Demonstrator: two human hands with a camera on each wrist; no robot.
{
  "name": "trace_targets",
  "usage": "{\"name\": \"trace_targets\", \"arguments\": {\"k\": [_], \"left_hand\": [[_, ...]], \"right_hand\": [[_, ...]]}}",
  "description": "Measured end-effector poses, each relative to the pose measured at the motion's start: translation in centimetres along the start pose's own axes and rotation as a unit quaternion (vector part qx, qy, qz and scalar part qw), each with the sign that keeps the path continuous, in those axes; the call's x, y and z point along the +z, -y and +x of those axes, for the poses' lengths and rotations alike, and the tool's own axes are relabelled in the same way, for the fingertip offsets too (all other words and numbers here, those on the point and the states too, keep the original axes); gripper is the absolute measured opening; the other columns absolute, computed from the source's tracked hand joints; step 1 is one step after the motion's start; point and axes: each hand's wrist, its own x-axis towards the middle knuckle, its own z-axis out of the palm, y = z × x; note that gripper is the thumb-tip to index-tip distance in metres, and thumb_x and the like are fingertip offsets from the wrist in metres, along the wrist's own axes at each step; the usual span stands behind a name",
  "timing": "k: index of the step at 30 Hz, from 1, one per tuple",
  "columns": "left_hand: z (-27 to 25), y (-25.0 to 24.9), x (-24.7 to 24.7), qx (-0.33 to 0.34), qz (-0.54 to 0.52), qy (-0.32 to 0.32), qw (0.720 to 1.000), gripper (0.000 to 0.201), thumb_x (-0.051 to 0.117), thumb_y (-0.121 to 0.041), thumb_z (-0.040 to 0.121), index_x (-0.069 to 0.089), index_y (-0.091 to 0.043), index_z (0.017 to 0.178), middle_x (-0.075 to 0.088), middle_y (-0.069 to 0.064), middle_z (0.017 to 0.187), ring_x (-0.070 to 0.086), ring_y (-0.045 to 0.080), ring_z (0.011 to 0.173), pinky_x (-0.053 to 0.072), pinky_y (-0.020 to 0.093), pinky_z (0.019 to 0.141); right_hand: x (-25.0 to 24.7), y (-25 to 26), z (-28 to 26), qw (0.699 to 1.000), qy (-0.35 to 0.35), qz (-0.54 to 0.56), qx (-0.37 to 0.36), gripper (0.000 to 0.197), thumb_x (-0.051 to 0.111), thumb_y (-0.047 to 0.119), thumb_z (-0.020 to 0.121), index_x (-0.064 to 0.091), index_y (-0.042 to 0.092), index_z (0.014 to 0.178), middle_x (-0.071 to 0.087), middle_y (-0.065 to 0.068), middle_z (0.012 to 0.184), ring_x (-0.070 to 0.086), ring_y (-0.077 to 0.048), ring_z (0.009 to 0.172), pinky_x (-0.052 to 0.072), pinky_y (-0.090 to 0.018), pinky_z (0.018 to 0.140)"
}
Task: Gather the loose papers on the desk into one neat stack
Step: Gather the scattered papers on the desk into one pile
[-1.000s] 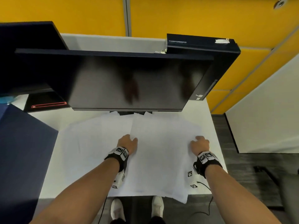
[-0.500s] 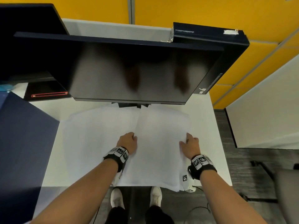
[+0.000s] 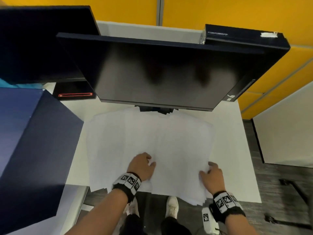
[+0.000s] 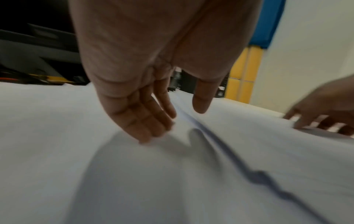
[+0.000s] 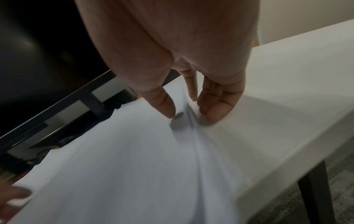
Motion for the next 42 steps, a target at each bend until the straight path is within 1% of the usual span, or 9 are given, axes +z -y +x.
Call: {"name": "trace_targets", "arguments": {"k": [4,7,17,24,29,32,36,39,42], "left_hand": [[2.2,4.5,-5.3,-0.097,-0.004,-0.170,0.981,0.080,0.061,-0.060,0.082,0.046,-0.012,0.144,0.046,0.015,0.143,0.045,0.034,0.131,0.040,0.043,0.108],[3.9,5.7,-7.4,-0.162,-0.017,-0.162,0.973,0.089,0.063,-0.064,0.079,0.041,-0.010,0.145,0.044,0.017,0.143,0.044,0.036,0.132,0.041,0.044,0.107],[6.2,-0.2,-3.9,-0.097,-0.062,-0.061,0.991,0.033,0.058,-0.043,0.093,0.068,-0.012,0.087,0.073,0.006,0.096,0.068,0.025,0.091,0.048,0.025,0.074],[6.8,0.9,-6.2,-0.103,-0.139,-0.107,0.979,0.031,0.063,-0.046,0.090,0.064,-0.019,0.107,0.070,-0.002,0.098,0.062,0.019,0.098,0.043,0.024,0.085],[7.6,-2.8,-4.8,-0.055,-0.111,-0.096,0.988,0.044,0.065,-0.031,0.092,0.043,-0.017,0.056,0.046,-0.003,0.056,0.050,0.017,0.060,0.039,0.020,0.055],[8.0,-3.5,-5.0,-0.049,-0.129,-0.126,0.982,0.022,0.065,-0.035,0.091,0.069,-0.016,0.081,0.062,-0.004,0.070,0.065,0.022,0.078,0.050,0.022,0.072],[8.7,-1.2,-6.1,-0.090,-0.156,-0.154,0.971,0.032,0.069,-0.043,0.086,0.073,-0.020,0.108,0.075,-0.001,0.096,0.069,0.020,0.097,0.052,0.025,0.091],[9.2,-1.7,-5.5,-0.070,-0.153,-0.129,0.977,0.022,0.070,-0.035,0.088,0.079,-0.017,0.097,0.077,0.002,0.091,0.072,0.021,0.093,0.048,0.019,0.081],[9.5,-3.5,-4.4,-0.040,-0.164,-0.125,0.978,0.020,0.069,-0.029,0.090,0.081,-0.016,0.099,0.079,0.005,0.096,0.072,0.022,0.095,0.046,0.015,0.082]], "right_hand": [[-3.9,-0.2,2.7,0.995,-0.056,0.056,0.058,0.062,0.069,0.031,0.085,0.047,0.009,0.139,0.052,-0.023,0.132,0.058,-0.038,0.111,0.046,-0.042,0.099],[-5.4,0.6,5.8,0.992,-0.077,0.064,0.077,0.067,0.067,0.041,0.084,0.047,0.009,0.140,0.051,-0.022,0.137,0.056,-0.039,0.117,0.043,-0.042,0.103],[0.2,8.9,8.0,0.999,-0.027,0.005,0.032,0.069,0.060,0.031,0.091,0.032,0.009,0.150,0.036,-0.024,0.142,0.044,-0.044,0.127,0.039,-0.046,0.108],[-2.7,7.4,9.1,0.989,-0.100,0.007,0.110,0.062,0.054,0.036,0.093,0.039,0.004,0.145,0.036,-0.027,0.141,0.043,-0.047,0.126,0.037,-0.047,0.105],[0.3,9.7,9.9,0.998,-0.042,0.010,-0.045,0.023,0.050,0.024,0.088,0.052,0.002,0.082,0.060,-0.024,0.103,0.057,-0.034,0.080,0.051,-0.038,0.082],[-0.2,10.2,10.4,0.994,-0.063,0.039,-0.076,0.018,0.052,0.015,0.086,0.054,-0.001,0.077,0.060,-0.017,0.087,0.055,-0.030,0.073,0.043,-0.028,0.070],[-3.4,7.9,11.6,0.994,-0.102,-0.002,0.031,0.038,0.046,0.019,0.096,0.062,-0.007,0.118,0.056,-0.031,0.126,0.058,-0.042,0.110,0.044,-0.038,0.097],[-2.3,9.0,11.9,0.996,-0.085,-0.006,-0.027,0.029,0.046,0.013,0.094,0.050,-0.001,0.069,0.058,-0.025,0.088,0.055,-0.036,0.078,0.039,-0.035,0.070],[-0.2,11.7,11.4,0.995,-0.035,-0.011,-0.094,0.025,0.048,0.008,0.094,0.057,-0.004,0.075,0.056,-0.017,0.082,0.051,-0.027,0.075,0.036,-0.029,0.069]]}}
